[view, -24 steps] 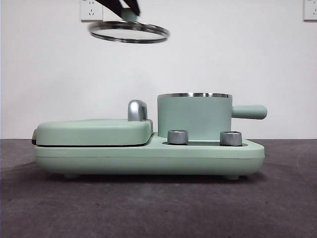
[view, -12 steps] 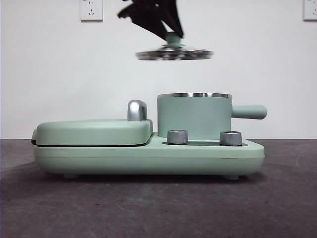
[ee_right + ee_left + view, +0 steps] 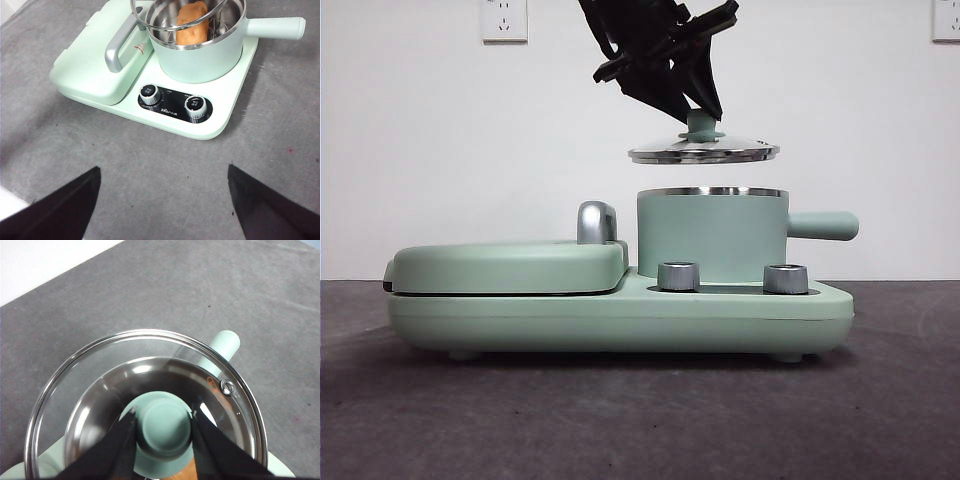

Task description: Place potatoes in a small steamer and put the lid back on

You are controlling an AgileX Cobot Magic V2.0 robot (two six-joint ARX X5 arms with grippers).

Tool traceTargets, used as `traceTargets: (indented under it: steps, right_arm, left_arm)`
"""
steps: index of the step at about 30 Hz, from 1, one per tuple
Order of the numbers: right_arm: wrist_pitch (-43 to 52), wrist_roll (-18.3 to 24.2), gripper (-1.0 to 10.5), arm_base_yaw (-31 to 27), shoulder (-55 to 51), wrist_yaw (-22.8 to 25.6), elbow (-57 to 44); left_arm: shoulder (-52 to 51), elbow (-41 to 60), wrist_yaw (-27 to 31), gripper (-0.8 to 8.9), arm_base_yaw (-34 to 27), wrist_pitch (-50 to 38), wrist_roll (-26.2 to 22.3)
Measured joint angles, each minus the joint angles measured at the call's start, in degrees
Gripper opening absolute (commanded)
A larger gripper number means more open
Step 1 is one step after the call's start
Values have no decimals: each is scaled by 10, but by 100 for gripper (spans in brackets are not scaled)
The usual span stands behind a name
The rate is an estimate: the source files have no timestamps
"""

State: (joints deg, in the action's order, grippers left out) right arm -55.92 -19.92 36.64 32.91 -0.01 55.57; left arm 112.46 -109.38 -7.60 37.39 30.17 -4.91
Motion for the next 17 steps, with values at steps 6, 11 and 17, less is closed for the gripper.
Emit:
traceTargets:
  steps: [6,11,17]
  right_arm:
    - [0,-1,404,0,0,0,0]
    - [0,-1,404,0,0,0,0]
    - [0,-1,404,0,0,0,0]
  left_arm:
    - [31,0,-17,5,0,-5,1]
    - [38,0,-18,5,0,-27,4]
    - [38,0,-18,4,0,-26,4]
